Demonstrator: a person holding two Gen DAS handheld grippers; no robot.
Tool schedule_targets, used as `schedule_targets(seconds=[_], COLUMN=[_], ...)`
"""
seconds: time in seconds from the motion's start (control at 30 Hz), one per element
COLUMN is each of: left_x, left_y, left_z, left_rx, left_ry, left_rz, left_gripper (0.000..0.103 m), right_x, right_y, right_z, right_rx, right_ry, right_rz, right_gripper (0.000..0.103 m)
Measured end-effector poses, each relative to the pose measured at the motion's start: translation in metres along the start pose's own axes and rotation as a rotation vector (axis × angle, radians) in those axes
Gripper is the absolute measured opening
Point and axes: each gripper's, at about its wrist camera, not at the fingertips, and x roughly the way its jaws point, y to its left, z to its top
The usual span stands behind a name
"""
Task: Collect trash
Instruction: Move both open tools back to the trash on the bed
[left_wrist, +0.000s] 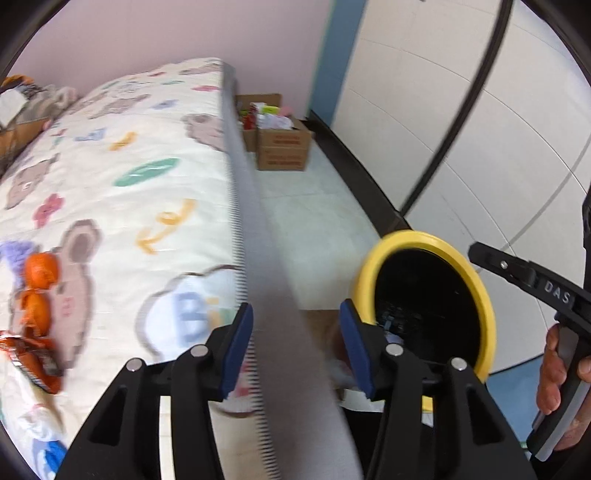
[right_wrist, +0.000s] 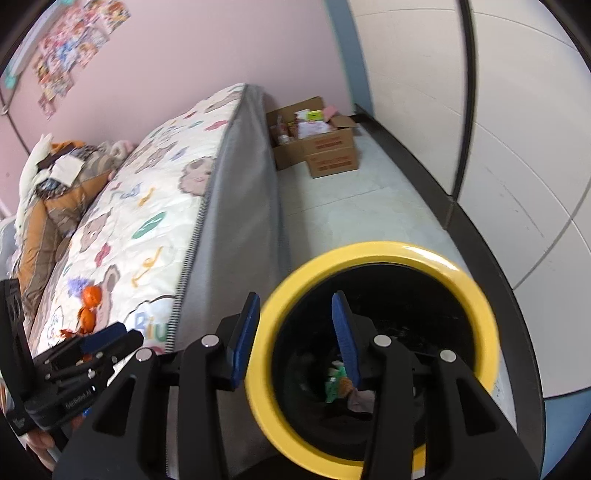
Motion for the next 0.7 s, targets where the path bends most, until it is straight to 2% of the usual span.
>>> schedule_targets(seconds=[0.4,0.7], left_x=[-0.040,-0.062], left_y=[0.097,0.179], left_z=[0.005,-0.010], left_rx=[-0.117,-0.229], left_ry=[-0.058,-0.054], left_rz=[0.154,0.228], left_gripper=[0.052,0.052], right_x=[0.009,0.024], right_y=[0.114,0.203], right_z=[-0.001,-0.023], right_rx=[-0.150,-0.275], right_ry=[0.032,0.099], right_rz=[0.134,0.222], right_gripper=[0.045,0.047])
